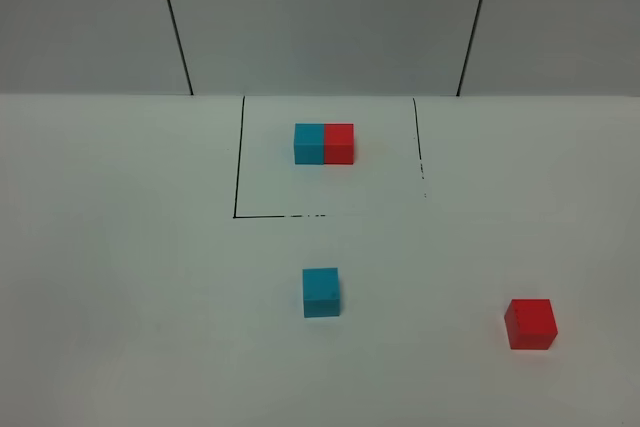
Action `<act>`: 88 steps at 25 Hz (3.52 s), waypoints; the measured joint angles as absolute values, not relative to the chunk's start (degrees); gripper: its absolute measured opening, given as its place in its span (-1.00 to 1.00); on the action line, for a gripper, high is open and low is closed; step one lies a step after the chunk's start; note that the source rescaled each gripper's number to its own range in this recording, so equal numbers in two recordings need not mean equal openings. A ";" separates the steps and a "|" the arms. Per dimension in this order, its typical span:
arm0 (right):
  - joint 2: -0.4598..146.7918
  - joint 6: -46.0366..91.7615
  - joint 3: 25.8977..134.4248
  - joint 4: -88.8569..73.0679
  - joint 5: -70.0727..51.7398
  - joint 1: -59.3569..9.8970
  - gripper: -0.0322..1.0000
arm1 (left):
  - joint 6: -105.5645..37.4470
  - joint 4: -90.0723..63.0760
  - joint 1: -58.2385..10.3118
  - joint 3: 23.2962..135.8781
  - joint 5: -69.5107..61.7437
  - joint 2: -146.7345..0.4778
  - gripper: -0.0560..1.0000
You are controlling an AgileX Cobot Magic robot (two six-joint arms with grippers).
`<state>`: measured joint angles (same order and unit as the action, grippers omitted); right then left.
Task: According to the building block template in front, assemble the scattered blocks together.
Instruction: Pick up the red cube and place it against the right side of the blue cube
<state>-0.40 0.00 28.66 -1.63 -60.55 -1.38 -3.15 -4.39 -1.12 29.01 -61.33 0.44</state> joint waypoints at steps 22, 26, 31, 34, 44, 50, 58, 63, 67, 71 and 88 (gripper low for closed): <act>7.40 -1.86 29.07 -7.89 -58.43 -1.38 1.00 | -2.98 -4.39 -1.12 29.01 -61.31 0.44 0.34; 28.94 -1.96 30.17 -10.93 -51.64 -1.38 1.00 | -2.98 -4.39 -1.12 29.01 -61.27 0.44 0.34; 59.39 3.87 35.27 -15.44 -44.80 -1.38 1.00 | -2.98 -4.39 -1.12 29.01 -61.21 0.44 0.34; 74.92 8.13 40.36 -18.73 -43.39 -2.16 1.00 | -2.98 -4.39 -1.12 29.01 -61.21 0.44 0.34; 97.51 6.66 51.69 -18.19 -39.68 -10.55 1.00 | -2.98 -4.39 -1.12 29.01 -61.16 0.44 0.34; 101.14 5.18 52.17 -16.73 -35.75 -12.15 1.00 | -3.03 -4.39 -1.12 29.01 -61.16 0.44 0.34; 103.02 -0.76 52.17 -8.96 -35.27 -12.20 1.00 | -3.03 -4.39 -1.12 29.01 -61.16 0.44 0.34; 103.35 -1.09 52.17 -8.90 -35.26 -12.20 0.37 | -3.03 -4.39 -1.12 29.01 -61.16 0.44 0.34; 103.41 -0.88 52.23 -8.78 -35.38 -12.20 -0.92 | -3.03 -4.39 -1.12 29.01 -61.16 0.44 0.34; 103.41 0.00 52.49 -8.76 -35.26 -12.20 -0.91 | -3.03 -4.39 -1.12 29.01 -61.16 0.44 0.34; 98.76 29.94 66.86 1.68 -54.11 -26.03 -0.93 | -3.03 -4.39 -1.12 29.01 -61.16 0.44 0.34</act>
